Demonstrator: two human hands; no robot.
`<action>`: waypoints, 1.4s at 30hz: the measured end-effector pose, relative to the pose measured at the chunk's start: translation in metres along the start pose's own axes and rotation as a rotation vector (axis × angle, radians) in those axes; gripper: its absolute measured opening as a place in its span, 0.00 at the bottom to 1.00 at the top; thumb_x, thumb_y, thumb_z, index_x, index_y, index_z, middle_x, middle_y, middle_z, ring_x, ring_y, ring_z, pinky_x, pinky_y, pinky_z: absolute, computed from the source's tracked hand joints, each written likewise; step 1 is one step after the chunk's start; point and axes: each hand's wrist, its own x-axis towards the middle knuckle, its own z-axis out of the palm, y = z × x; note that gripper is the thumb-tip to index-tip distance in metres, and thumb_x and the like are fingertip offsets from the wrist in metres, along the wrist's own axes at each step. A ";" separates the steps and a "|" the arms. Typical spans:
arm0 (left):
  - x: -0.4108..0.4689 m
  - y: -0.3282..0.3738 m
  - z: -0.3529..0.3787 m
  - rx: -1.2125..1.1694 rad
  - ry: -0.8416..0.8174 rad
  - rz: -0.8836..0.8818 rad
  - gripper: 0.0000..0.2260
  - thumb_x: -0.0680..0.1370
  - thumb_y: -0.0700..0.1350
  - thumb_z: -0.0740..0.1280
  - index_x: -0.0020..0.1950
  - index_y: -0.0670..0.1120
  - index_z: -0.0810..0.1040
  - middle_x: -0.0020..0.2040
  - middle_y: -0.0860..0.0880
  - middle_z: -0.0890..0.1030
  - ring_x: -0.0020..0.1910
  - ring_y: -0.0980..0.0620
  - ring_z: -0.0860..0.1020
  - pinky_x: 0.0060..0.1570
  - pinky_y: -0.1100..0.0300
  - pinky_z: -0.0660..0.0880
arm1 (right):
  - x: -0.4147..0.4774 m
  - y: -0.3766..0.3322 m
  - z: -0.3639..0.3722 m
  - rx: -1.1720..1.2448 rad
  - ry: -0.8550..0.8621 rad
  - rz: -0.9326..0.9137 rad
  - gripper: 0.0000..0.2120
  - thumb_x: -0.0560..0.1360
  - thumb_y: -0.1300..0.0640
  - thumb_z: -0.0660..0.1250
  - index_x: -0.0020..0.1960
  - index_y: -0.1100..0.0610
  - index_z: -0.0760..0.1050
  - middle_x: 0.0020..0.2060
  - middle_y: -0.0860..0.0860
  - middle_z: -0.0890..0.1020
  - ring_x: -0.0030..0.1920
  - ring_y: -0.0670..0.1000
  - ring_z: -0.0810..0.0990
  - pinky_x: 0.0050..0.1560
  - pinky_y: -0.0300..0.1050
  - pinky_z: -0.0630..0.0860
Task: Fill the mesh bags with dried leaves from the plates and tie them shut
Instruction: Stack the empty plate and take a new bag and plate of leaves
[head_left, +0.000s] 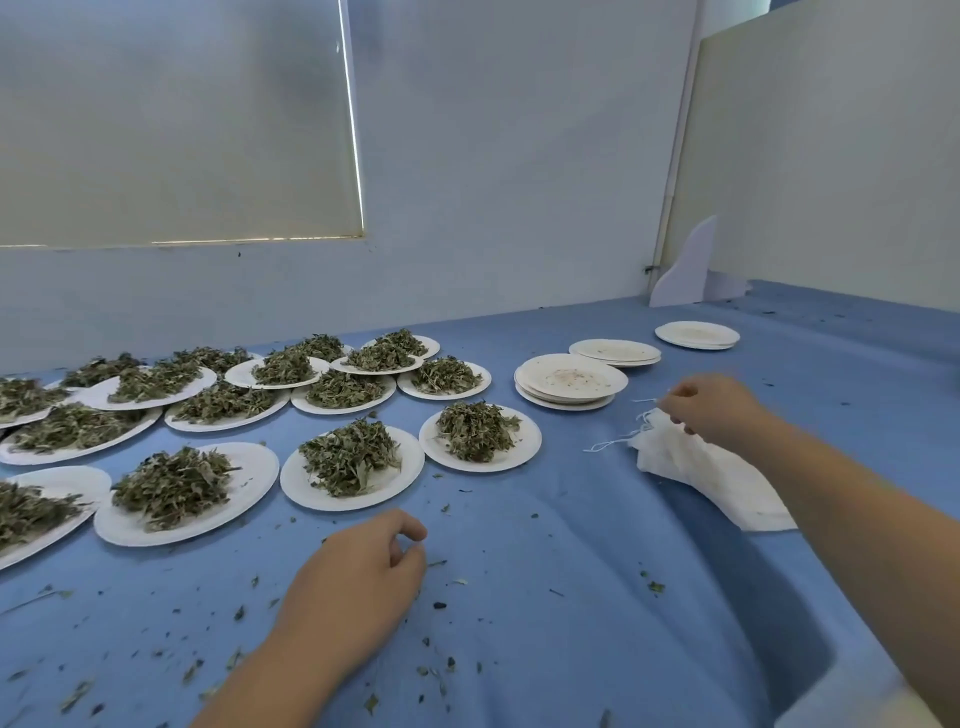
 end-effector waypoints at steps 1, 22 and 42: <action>-0.001 0.000 0.000 -0.002 0.002 0.000 0.04 0.79 0.51 0.60 0.48 0.60 0.74 0.29 0.63 0.75 0.32 0.63 0.74 0.32 0.63 0.69 | -0.004 0.005 0.003 -0.093 -0.007 -0.025 0.14 0.76 0.52 0.65 0.46 0.63 0.78 0.42 0.59 0.81 0.39 0.52 0.76 0.39 0.46 0.71; -0.008 0.000 -0.004 -0.074 0.019 0.005 0.05 0.79 0.49 0.62 0.50 0.59 0.74 0.27 0.61 0.75 0.31 0.64 0.74 0.33 0.64 0.69 | -0.046 -0.014 0.041 -0.869 -0.084 -0.292 0.07 0.72 0.55 0.62 0.50 0.51 0.72 0.52 0.51 0.71 0.46 0.51 0.71 0.37 0.43 0.66; -0.005 -0.004 0.000 -0.049 0.035 0.013 0.05 0.79 0.50 0.61 0.51 0.59 0.74 0.28 0.56 0.73 0.31 0.60 0.74 0.37 0.62 0.74 | -0.040 -0.046 0.006 0.004 0.389 -0.236 0.07 0.78 0.54 0.60 0.44 0.53 0.74 0.36 0.48 0.77 0.37 0.51 0.73 0.33 0.42 0.65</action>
